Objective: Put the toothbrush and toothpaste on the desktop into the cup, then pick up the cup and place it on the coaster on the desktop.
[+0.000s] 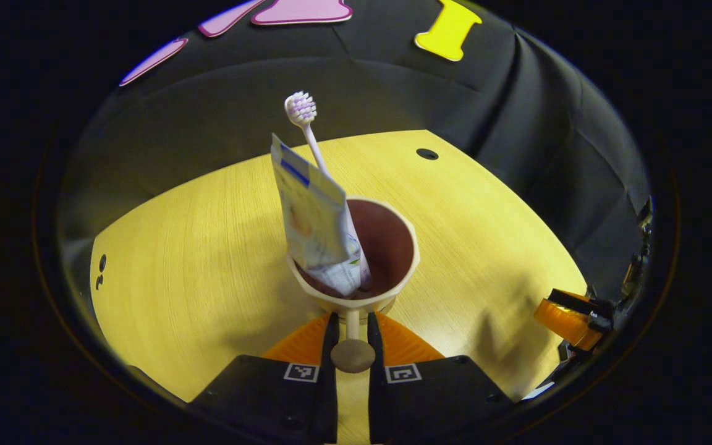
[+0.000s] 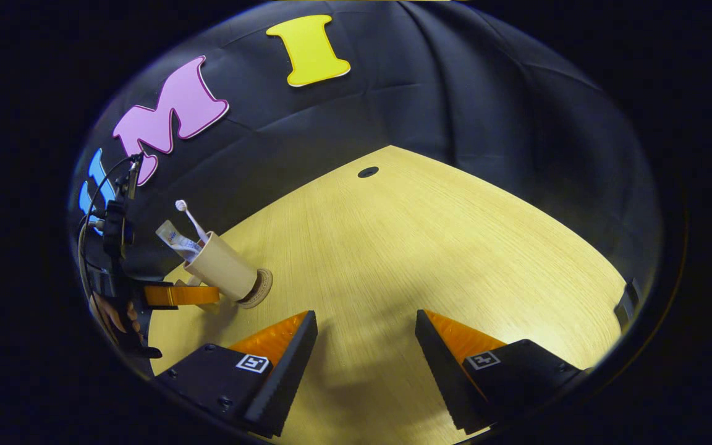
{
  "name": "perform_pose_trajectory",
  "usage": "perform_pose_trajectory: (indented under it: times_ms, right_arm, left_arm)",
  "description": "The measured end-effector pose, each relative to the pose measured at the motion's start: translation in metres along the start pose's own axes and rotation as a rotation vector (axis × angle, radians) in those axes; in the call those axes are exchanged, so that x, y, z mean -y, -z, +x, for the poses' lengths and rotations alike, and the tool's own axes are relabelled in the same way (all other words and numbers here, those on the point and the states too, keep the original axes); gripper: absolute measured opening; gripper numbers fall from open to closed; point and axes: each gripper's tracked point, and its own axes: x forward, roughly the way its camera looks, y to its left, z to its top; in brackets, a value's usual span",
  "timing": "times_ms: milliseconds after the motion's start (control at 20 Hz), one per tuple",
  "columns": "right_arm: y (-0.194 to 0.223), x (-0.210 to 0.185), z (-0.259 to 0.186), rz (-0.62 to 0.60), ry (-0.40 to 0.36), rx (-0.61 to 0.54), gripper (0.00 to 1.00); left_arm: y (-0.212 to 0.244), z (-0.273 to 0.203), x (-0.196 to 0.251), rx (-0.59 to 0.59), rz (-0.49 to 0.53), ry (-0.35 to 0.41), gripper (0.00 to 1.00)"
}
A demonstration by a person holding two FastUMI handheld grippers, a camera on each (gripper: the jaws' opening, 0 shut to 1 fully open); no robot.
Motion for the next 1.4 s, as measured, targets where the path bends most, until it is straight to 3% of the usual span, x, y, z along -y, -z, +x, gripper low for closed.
perform_pose_trajectory:
  times_ms: [400,450,800,900,1100,1250,1400]
  right_arm:
    - [0.008,0.000,-0.008,-0.002,-0.008,-0.014,0.98]
    - [0.008,0.001,-0.009,-0.006,-0.008,-0.014,0.98]
    - [0.003,-0.007,-0.028,-0.054,-0.020,0.005,0.98]
    - [0.001,-0.014,-0.039,-0.080,-0.028,0.010,0.99]
    - [-0.005,-0.039,-0.065,-0.128,-0.060,0.029,0.98]
    - [-0.014,-0.065,-0.092,-0.166,-0.089,0.056,0.98]
    - [-0.016,-0.094,-0.124,-0.241,-0.140,0.077,0.98]
  left_arm:
    - [-0.002,-0.011,-0.001,0.018,0.012,-0.026,0.25]
    - [-0.006,-0.018,0.001,0.032,0.007,-0.020,0.30]
    - [0.007,-0.083,-0.021,0.161,0.028,-0.045,1.00]
    - [0.018,-0.115,-0.029,0.217,0.049,-0.065,1.00]
    - [0.046,-0.183,-0.036,0.342,-0.020,-0.095,1.00]
    - [0.069,-0.231,-0.026,0.388,-0.033,-0.069,0.99]
    - [0.078,-0.280,-0.027,0.493,-0.078,-0.114,0.99]
